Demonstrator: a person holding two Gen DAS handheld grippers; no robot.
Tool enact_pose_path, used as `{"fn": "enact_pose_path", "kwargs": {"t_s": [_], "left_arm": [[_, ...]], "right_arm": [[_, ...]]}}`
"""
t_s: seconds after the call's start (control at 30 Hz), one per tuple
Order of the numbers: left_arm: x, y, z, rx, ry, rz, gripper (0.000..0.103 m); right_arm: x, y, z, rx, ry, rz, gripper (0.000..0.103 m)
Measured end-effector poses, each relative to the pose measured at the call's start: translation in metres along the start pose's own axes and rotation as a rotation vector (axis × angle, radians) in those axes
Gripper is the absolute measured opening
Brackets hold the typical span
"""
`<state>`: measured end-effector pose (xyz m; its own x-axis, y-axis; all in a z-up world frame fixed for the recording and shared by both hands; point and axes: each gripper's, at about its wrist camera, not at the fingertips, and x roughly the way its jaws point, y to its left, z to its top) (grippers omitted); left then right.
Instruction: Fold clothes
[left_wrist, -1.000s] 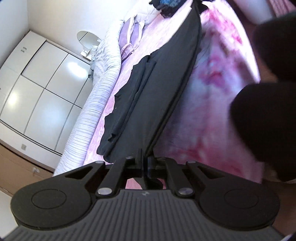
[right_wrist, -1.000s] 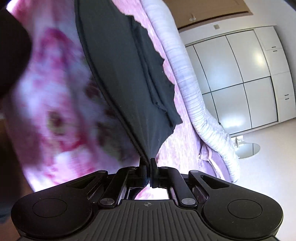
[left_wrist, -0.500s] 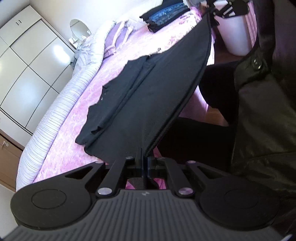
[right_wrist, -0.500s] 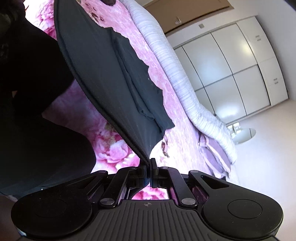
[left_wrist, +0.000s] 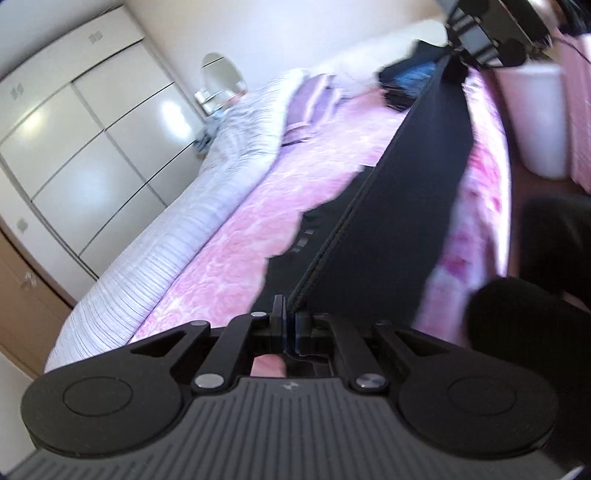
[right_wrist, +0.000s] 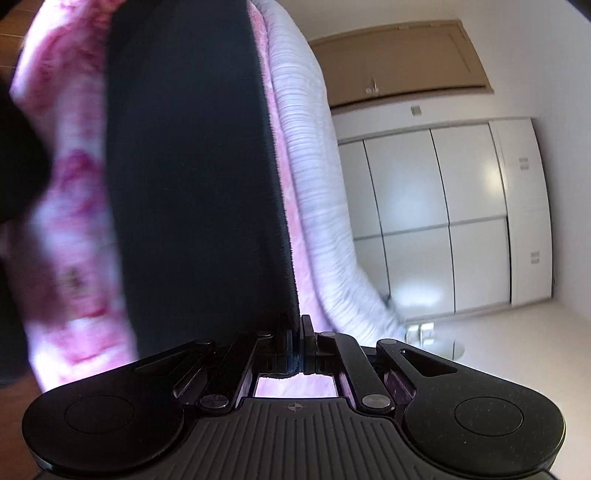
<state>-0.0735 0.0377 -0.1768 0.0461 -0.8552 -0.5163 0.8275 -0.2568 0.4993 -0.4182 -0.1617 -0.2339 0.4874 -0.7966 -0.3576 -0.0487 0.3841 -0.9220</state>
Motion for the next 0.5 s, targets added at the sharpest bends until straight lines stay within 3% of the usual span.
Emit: {"fn": "enact_pose_path", "kwargs": {"t_s": [0.23,0.5], "left_arm": [[0.160,0.111,0.010,-0.134,0.107,-0.099,0.003],[0.349,0.158,-0.044,-0.288,0.326,-0.170,0.004]], "right_arm": [[0.179,-0.046,0.006,-0.037,0.020,0.131,0.001],[0.373,-0.022,-0.006,0.096,0.068,0.358,0.001]]}}
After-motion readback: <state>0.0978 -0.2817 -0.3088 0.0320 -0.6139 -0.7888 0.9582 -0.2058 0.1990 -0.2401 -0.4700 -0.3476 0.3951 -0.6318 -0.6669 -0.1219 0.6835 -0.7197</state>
